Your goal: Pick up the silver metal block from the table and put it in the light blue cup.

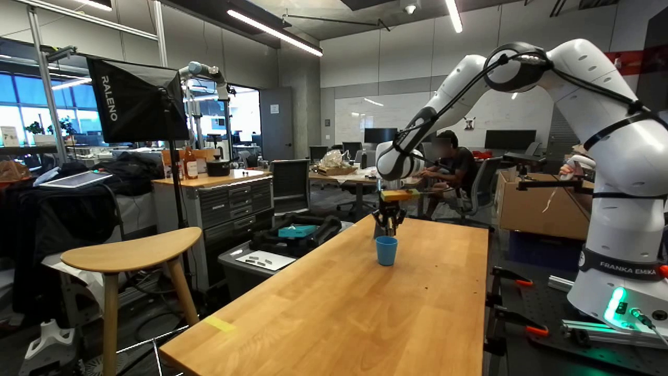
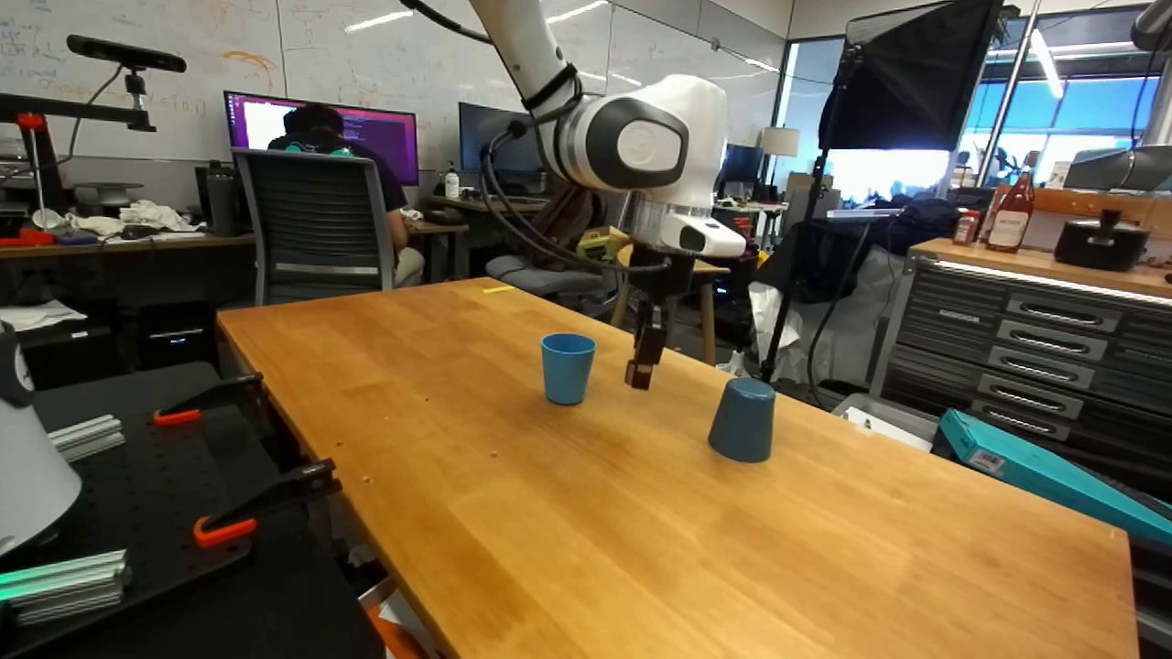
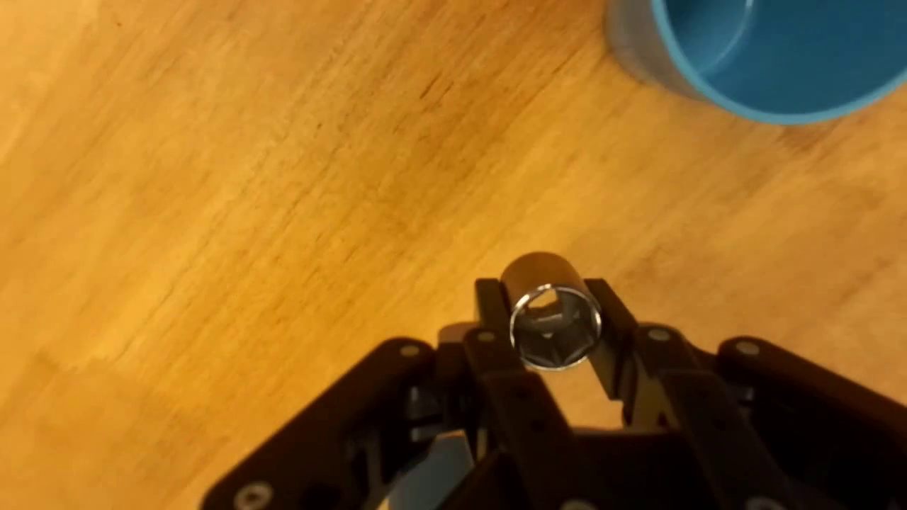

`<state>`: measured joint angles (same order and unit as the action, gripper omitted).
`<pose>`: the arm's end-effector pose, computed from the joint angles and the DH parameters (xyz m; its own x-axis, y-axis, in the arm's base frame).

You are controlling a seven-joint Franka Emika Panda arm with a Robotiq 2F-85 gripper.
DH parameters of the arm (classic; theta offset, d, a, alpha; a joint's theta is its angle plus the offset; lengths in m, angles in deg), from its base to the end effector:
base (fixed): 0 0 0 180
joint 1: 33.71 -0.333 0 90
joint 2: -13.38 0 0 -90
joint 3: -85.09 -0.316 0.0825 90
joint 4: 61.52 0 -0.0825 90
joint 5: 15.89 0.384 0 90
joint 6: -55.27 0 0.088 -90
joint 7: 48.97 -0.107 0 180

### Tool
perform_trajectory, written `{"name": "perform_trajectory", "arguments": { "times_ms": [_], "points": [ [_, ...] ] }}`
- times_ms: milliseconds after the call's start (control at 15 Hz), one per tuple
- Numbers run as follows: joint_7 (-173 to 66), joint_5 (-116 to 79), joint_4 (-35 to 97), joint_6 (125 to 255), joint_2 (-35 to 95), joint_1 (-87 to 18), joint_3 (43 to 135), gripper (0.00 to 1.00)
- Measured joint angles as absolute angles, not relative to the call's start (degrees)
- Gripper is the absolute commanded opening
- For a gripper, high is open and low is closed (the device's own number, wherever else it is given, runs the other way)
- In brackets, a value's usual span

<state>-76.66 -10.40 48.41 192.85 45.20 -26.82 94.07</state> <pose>0.5975 -0.1657 0.1982 0.6861 -0.7261 -0.0456 -0.7244 -0.6876 0.0493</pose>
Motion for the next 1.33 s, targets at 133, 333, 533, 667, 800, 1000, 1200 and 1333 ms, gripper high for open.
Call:
{"name": "perform_trajectory", "arguments": {
  "times_ms": [133, 333, 533, 667, 800, 1000, 1200, 1333],
  "points": [
    [-74.98, -10.02, 49.00, 190.52, 40.85, -27.03, 93.80, 0.17],
    [-72.66, -8.86, 49.55, 186.69, 36.10, -27.10, 92.68, 0.18],
    [-70.37, -6.15, 49.70, 183.46, 34.56, -27.15, 90.94, 0.17],
    [-69.20, -4.41, 49.78, 181.86, 34.60, -27.19, 89.84, 0.17],
    [-68.62, -3.43, 49.90, 180.87, 34.93, -27.27, 89.16, 0.17],
    [-68.57, -3.20, 49.89, 180.47, 36.53, -27.60, 89.02, 0.17],
    [-68.57, -3.20, 49.56, 180.50, 38.97, -27.70, 89.03, 0.17],
    [-68.57, -3.20, 48.72, 180.50, 40.73, -27.69, 89.05, 0.17]
  ]
}}
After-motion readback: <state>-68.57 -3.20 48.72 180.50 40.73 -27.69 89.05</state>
